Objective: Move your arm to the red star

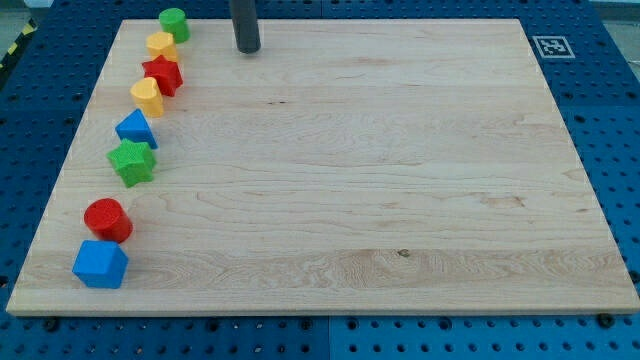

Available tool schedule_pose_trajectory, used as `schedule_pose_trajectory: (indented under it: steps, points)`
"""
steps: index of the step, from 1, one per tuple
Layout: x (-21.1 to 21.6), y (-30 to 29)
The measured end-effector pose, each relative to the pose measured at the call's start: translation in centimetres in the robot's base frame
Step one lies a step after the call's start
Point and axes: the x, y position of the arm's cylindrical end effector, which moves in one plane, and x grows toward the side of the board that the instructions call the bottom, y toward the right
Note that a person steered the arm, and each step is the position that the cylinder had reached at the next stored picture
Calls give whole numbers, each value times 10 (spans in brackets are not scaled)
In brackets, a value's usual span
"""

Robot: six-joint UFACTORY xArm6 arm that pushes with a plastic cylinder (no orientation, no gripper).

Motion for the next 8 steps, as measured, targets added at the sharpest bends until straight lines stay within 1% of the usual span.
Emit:
schedule_pose_trajectory:
  steps: [1,2,3,4,5,7,8]
  points:
    - [0,0]
    - [12,0]
    - [38,-9]
    - [44,-42]
    - [44,-51]
    - [46,-51]
    - [56,-51]
